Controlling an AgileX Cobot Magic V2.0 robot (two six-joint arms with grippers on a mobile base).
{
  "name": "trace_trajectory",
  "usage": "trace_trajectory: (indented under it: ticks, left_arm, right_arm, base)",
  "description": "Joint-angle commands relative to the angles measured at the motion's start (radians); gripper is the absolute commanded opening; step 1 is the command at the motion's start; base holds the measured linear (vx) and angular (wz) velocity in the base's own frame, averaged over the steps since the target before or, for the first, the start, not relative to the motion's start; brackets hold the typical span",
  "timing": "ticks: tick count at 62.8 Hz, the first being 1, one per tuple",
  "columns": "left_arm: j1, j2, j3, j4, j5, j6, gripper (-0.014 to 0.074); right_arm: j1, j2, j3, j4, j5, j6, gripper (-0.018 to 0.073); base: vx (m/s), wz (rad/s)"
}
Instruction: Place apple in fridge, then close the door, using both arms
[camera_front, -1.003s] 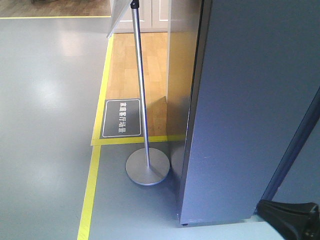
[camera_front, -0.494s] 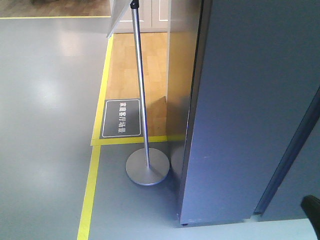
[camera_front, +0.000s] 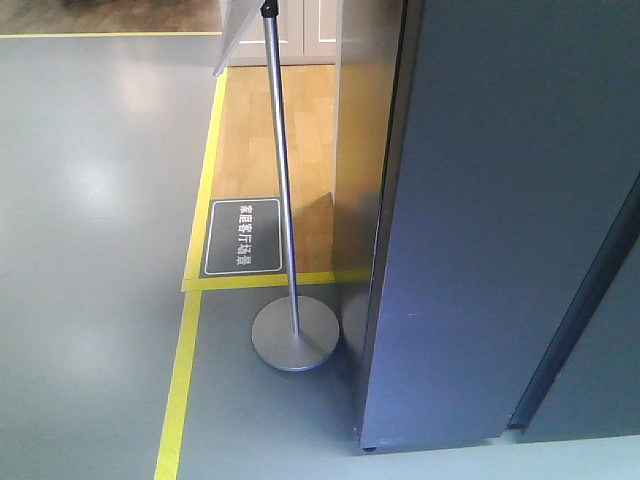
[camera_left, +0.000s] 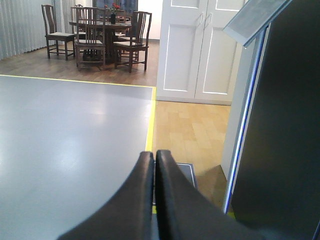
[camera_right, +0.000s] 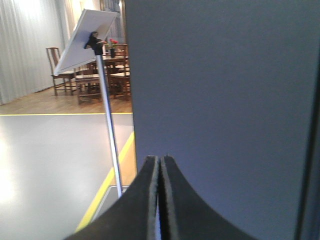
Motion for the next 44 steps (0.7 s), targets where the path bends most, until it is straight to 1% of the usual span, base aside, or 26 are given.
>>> trace_trajectory:
  ticks: [1,11,23,32,44]
  left_arm:
    - [0.0,-0.016,0.028,-0.003,-0.068,-0.008,-0.0006]
    - [0.0,-0.016,0.028,-0.003,-0.068,-0.008,-0.0006]
    - [0.0,-0.016,0.028,-0.003,-0.068,-0.008,-0.0006]
    - [0.0,-0.016,0.028,-0.003,-0.068,-0.008,-0.0006]
    - [0.0,-0.016,0.028,-0.003,-0.068,-0.008,-0.0006]
  right_arm:
    - [-0.034,-0.017,0.016,-0.017,-0.092,0.005,-0.0003]
    - [-0.081,-0.017,0.016,-0.011,-0.133,0.006,-0.0003]
    - [-0.11,-0.017,0.016,-0.013,-0.13,0.03,-0.0003]
    - [-0.11,-0.017,0.016,-0.045,-0.127,0.067,-0.0003]
    - [-0.109,-0.017,0.016,-0.042,-0.127,0.103,-0.0003]
  base:
    - [0.0,0.0]
    - [0.0,0.0]
    - [0.0,0.0]
    - [0.0,0.0]
    - [0.0,0.0]
